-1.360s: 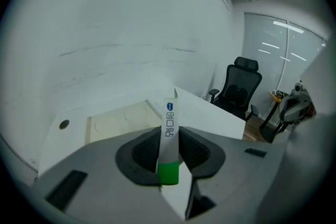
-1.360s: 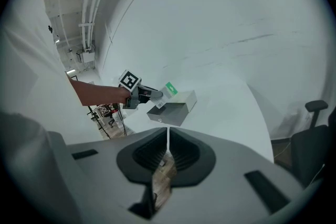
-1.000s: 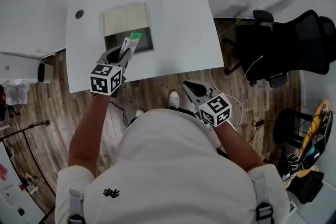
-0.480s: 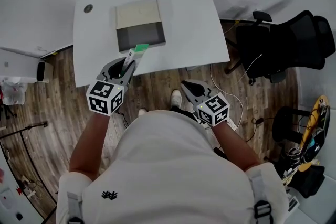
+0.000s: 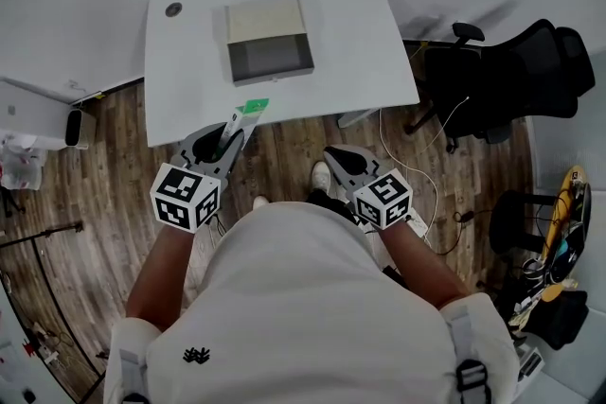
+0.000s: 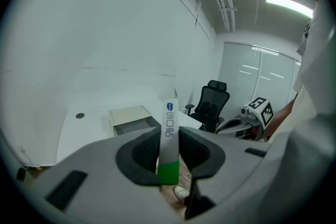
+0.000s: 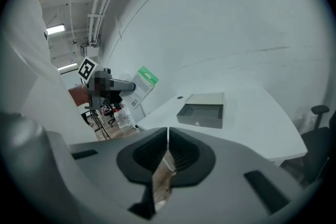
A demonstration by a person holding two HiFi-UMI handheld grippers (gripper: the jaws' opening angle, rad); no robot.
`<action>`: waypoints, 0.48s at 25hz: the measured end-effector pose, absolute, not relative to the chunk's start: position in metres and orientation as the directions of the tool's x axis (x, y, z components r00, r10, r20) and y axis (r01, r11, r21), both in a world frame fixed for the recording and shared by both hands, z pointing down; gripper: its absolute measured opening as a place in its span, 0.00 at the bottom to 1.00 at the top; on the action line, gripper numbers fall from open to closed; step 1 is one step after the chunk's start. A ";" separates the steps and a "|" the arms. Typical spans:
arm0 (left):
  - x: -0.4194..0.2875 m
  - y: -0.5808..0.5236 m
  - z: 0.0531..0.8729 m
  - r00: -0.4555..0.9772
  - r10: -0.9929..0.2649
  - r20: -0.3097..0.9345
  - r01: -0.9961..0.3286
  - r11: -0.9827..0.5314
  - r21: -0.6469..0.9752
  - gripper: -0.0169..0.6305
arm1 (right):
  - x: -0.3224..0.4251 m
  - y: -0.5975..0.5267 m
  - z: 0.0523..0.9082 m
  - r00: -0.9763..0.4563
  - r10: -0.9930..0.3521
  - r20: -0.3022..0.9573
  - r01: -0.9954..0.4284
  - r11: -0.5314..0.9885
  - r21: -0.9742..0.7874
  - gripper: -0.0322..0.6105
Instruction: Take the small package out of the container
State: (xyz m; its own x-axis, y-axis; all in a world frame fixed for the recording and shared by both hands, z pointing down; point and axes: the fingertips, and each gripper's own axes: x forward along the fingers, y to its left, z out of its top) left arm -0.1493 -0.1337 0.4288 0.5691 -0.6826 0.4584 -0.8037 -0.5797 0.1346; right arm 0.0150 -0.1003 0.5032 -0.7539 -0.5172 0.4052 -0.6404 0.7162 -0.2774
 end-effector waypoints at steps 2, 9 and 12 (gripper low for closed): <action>-0.155 -0.125 0.427 0.576 -0.680 0.453 -0.800 -0.583 0.143 0.17 | 0.009 -0.093 0.502 -0.754 -0.520 0.402 -0.643 0.711 -0.285 0.07; -0.168 -0.096 0.426 0.606 -0.664 0.439 -0.783 -0.595 0.182 0.17 | -0.010 -0.068 0.502 -0.743 -0.523 0.418 -0.651 0.711 -0.268 0.07; -0.171 -0.086 0.425 0.617 -0.657 0.434 -0.774 -0.605 0.186 0.17 | -0.015 -0.061 0.501 -0.738 -0.528 0.419 -0.655 0.710 -0.260 0.07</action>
